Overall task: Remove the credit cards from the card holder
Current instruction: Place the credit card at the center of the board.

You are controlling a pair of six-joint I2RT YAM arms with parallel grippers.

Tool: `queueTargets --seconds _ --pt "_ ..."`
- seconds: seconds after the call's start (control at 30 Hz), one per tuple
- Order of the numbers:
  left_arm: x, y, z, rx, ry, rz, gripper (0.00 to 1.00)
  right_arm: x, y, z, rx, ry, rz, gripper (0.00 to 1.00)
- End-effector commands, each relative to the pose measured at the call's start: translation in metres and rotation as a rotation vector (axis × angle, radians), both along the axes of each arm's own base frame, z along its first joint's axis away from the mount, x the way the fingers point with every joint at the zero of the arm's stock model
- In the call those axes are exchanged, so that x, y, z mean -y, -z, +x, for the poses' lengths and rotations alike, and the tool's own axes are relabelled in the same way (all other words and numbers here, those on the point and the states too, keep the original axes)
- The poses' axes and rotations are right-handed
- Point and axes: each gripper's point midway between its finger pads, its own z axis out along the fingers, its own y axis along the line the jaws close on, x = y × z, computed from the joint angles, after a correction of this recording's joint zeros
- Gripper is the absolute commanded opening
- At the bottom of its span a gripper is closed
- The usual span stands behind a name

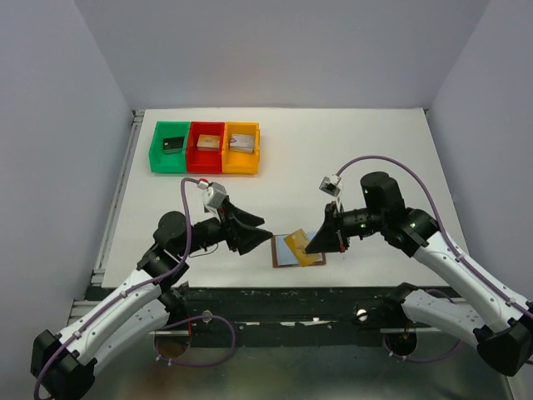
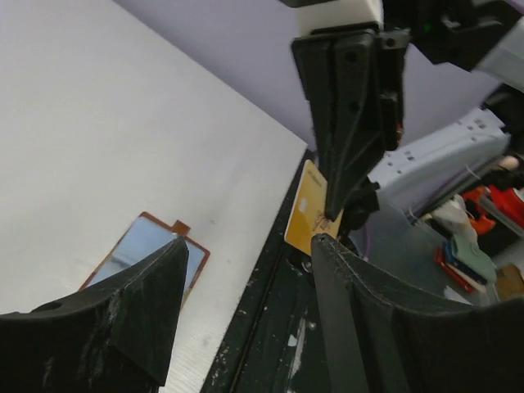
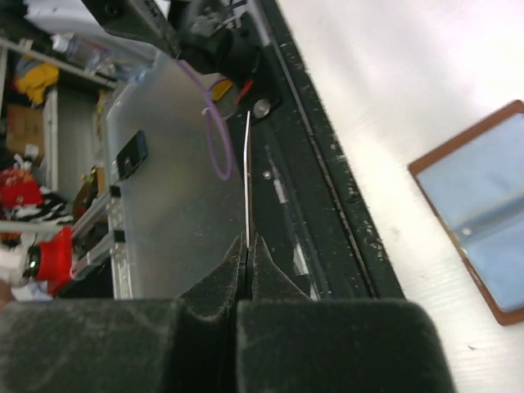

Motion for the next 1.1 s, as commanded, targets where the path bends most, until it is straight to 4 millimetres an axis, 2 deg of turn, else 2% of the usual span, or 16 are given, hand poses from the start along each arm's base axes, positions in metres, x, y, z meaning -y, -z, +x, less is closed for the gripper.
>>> queueTargets --seconds 0.0,0.23,0.63,0.93,1.07 --pt "0.010 -0.021 -0.047 0.084 0.309 0.017 0.72 -0.003 -0.009 -0.031 -0.036 -0.174 0.004 0.00" --pt "0.016 -0.019 -0.060 0.046 0.436 0.020 0.67 -0.015 -0.011 -0.046 -0.028 -0.247 -0.063 0.00" --pt "0.023 -0.016 -0.077 0.017 0.529 0.034 0.58 -0.027 -0.014 -0.042 0.003 -0.268 -0.118 0.00" --pt "0.029 -0.008 -0.085 -0.003 0.562 0.054 0.32 -0.029 -0.014 -0.042 0.015 -0.268 -0.129 0.00" --pt "0.030 -0.007 -0.085 -0.005 0.563 0.059 0.24 -0.028 -0.013 -0.041 0.020 -0.265 -0.137 0.00"
